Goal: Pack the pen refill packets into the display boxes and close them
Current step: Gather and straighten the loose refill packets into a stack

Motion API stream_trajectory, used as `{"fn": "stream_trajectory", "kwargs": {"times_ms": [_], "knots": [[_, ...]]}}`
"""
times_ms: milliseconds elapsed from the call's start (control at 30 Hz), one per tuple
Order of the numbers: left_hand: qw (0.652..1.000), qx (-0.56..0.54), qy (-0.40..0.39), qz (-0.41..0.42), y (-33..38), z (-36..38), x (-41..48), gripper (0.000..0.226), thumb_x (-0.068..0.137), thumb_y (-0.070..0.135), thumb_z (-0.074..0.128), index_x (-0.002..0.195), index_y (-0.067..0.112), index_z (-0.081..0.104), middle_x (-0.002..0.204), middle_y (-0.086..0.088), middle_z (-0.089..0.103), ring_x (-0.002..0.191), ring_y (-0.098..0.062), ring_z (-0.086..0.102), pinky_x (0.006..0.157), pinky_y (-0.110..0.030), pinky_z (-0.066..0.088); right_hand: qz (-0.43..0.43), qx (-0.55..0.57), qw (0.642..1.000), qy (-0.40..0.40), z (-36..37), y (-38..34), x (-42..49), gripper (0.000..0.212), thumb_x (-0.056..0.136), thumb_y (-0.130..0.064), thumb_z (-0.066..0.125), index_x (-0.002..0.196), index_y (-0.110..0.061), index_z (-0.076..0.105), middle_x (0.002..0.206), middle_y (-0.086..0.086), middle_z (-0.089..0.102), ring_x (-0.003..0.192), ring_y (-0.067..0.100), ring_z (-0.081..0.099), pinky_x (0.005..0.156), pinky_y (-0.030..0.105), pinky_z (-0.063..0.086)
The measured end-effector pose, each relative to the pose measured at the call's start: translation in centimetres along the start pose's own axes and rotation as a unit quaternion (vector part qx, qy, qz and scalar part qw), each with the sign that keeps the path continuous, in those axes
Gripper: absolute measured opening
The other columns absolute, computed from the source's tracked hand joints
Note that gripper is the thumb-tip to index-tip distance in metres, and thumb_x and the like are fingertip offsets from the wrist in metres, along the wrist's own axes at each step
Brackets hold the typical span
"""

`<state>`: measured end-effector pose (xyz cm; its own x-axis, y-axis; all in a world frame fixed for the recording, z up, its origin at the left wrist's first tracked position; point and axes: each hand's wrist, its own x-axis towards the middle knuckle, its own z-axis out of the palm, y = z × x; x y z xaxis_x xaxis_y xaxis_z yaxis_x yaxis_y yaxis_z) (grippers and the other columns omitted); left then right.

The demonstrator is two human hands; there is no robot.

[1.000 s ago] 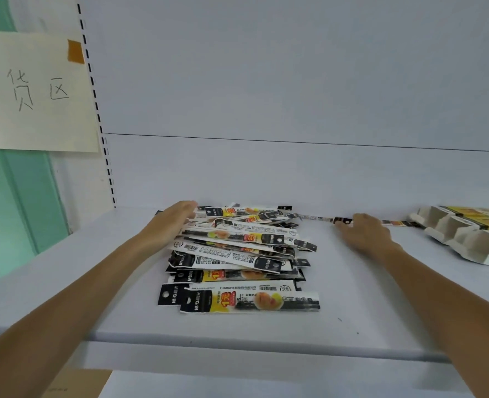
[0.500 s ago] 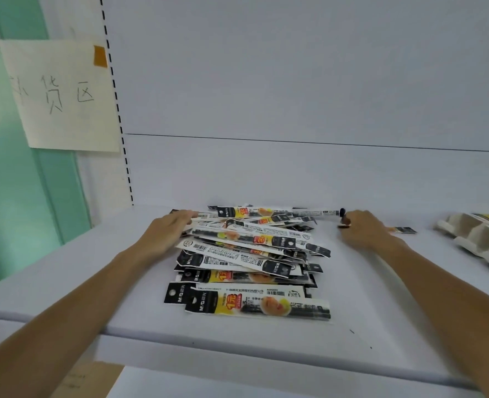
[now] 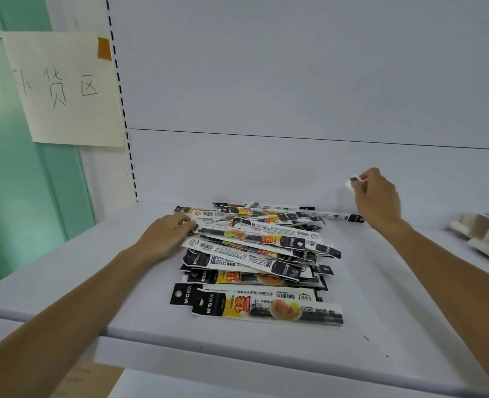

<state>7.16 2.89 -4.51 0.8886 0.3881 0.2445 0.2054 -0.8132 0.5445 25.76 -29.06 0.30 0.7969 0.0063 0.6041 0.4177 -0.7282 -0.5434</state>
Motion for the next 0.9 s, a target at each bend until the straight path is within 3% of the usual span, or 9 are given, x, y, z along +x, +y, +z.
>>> {"fn": "stream_trajectory", "kwargs": {"times_ms": [133, 200, 267, 333, 433, 567, 667, 767, 900], "knots": [[0.998, 0.060, -0.021, -0.001, -0.1, 0.0, 0.8, 0.034, 0.097, 0.027, 0.043, 0.121, 0.009, 0.058, 0.126, -0.011, 0.057, 0.114, -0.025, 0.052, 0.088, -0.030, 0.038, -0.107, 0.102, 0.970, -0.193, 2.6, -5.3, -1.2, 0.023, 0.090, -0.028, 0.059, 0.105, -0.011, 0.059, 0.088, 0.002, 0.062, 0.062, 0.010, 0.053, 0.056, 0.018, 0.043], [0.996, 0.075, -0.038, 0.003, -0.3, -0.4, 1.0, 0.033, 0.096, 0.030, 0.044, 0.118, 0.012, 0.060, 0.125, -0.007, 0.059, 0.113, -0.023, 0.053, 0.088, -0.030, 0.039, -0.150, 0.129, 0.929, -0.312, 4.0, -8.2, -2.3, 0.028, 0.089, -0.028, 0.061, 0.113, -0.015, 0.059, 0.098, 0.000, 0.062, 0.068, 0.003, 0.055, 0.056, 0.007, 0.042], [0.996, 0.078, -0.053, 0.009, -0.8, -1.0, 1.5, 0.034, 0.096, 0.035, 0.044, 0.118, 0.016, 0.060, 0.124, -0.003, 0.059, 0.111, -0.020, 0.052, 0.087, -0.028, 0.038, -0.188, 0.098, 0.888, -0.407, 5.1, -10.0, -2.3, 0.044, 0.084, -0.040, 0.063, 0.124, -0.023, 0.055, 0.120, -0.003, 0.060, 0.097, 0.004, 0.057, 0.082, 0.010, 0.044], [0.997, 0.031, -0.067, -0.007, -1.2, -1.6, 2.0, 0.034, 0.097, 0.037, 0.041, 0.118, 0.018, 0.059, 0.123, 0.000, 0.058, 0.111, -0.017, 0.050, 0.085, -0.025, 0.033, -0.192, 0.032, 0.862, -0.468, 6.0, -10.5, -2.0, 0.068, 0.077, -0.052, 0.065, 0.137, -0.031, 0.042, 0.141, -0.008, 0.044, 0.127, 0.009, 0.040, 0.107, 0.030, 0.031], [0.990, -0.083, -0.107, -0.044, -1.5, -2.1, 2.9, 0.038, 0.097, 0.045, 0.034, 0.115, 0.022, 0.058, 0.120, 0.005, 0.059, 0.116, -0.016, 0.049, 0.093, -0.028, 0.034, -0.161, -0.042, 0.833, -0.528, 7.1, -9.3, -1.6, 0.089, 0.071, -0.065, 0.060, 0.145, -0.035, 0.021, 0.154, -0.010, 0.021, 0.140, 0.015, 0.021, 0.115, 0.040, 0.018], [0.978, -0.152, -0.142, -0.020, -0.3, -2.1, 2.8, 0.049, 0.092, 0.059, 0.034, 0.121, 0.027, 0.054, 0.121, 0.007, 0.058, 0.118, -0.015, 0.050, 0.103, -0.036, 0.037, -0.167, -0.058, 0.860, -0.479, 7.9, -8.1, -1.9, 0.079, 0.079, -0.061, 0.058, 0.145, -0.032, 0.026, 0.147, -0.007, 0.036, 0.133, 0.018, 0.035, 0.110, 0.035, 0.027], [0.985, -0.113, -0.098, 0.084, 1.6, -2.0, 1.7, 0.043, 0.090, 0.057, 0.042, 0.121, 0.029, 0.052, 0.121, 0.018, 0.049, 0.115, -0.005, 0.044, 0.087, -0.016, 0.034, -0.186, -0.059, 0.874, -0.446, 8.0, -8.5, -1.6, 0.055, 0.083, -0.050, 0.060, 0.129, -0.023, 0.048, 0.117, -0.004, 0.058, 0.101, 0.014, 0.052, 0.085, 0.026, 0.040], [0.979, -0.049, -0.127, 0.154, 3.5, -1.7, -0.1, 0.090, 0.060, 0.088, 0.045, 0.133, 0.035, 0.042, 0.136, 0.021, 0.034, 0.127, 0.000, 0.027, 0.101, -0.019, 0.022, -0.201, -0.072, 0.893, -0.395, 8.0, -9.0, -1.1, 0.042, 0.084, -0.047, 0.061, 0.103, -0.010, 0.055, 0.078, -0.007, 0.050, 0.069, 0.013, 0.046, 0.059, 0.020, 0.031], [0.912, 0.150, -0.158, 0.349, 4.4, -0.4, -3.2, 0.109, 0.052, 0.092, 0.043, 0.143, 0.047, 0.005, 0.152, 0.024, -0.001, 0.139, 0.002, -0.012, 0.110, -0.030, -0.012, -0.214, -0.062, 0.916, -0.333, 6.3, -9.8, -0.7, 0.063, 0.087, -0.039, 0.061, 0.138, -0.008, 0.040, 0.129, 0.007, 0.055, 0.112, 0.021, 0.054, 0.094, 0.027, 0.039]]}}
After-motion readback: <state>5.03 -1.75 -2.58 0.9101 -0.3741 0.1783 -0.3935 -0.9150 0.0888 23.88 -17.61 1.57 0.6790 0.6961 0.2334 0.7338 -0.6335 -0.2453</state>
